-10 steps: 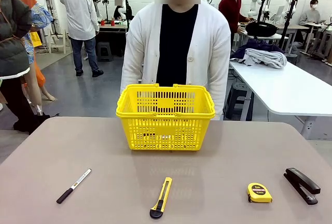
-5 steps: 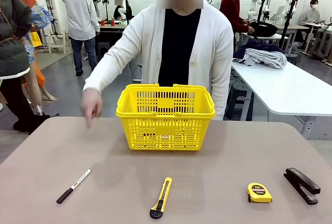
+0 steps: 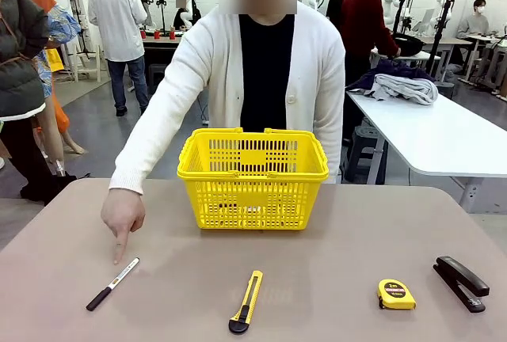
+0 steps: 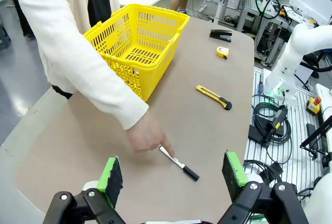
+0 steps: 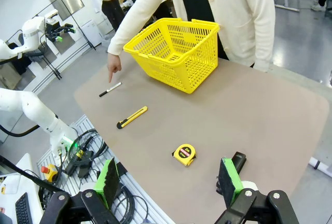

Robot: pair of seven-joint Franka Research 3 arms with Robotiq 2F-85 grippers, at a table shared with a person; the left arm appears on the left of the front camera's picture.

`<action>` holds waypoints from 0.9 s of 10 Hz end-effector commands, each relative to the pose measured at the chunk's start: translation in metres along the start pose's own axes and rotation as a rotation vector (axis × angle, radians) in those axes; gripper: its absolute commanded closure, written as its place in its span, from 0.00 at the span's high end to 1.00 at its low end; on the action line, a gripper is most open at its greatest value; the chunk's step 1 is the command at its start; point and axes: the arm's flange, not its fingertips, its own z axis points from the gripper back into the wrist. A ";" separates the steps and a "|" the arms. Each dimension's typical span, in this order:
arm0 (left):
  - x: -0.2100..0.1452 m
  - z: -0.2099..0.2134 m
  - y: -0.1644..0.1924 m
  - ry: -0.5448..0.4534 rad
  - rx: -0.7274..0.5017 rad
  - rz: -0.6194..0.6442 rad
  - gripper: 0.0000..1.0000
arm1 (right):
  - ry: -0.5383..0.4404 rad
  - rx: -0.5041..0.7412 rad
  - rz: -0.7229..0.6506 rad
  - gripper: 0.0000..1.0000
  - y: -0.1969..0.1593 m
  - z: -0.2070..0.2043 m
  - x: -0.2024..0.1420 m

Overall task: Place the items the person wants into the basket.
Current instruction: Pick up the item the person points to and place it in the Market Basket.

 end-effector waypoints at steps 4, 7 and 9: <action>0.000 0.000 0.000 -0.003 -0.001 -0.001 1.00 | -0.022 0.015 0.015 1.00 0.000 -0.001 0.003; 0.024 -0.054 0.003 0.365 0.110 0.094 1.00 | -0.022 0.015 0.015 1.00 0.000 -0.001 0.003; 0.038 -0.100 -0.002 0.597 0.206 0.107 1.00 | -0.022 0.015 0.015 1.00 0.000 -0.001 0.003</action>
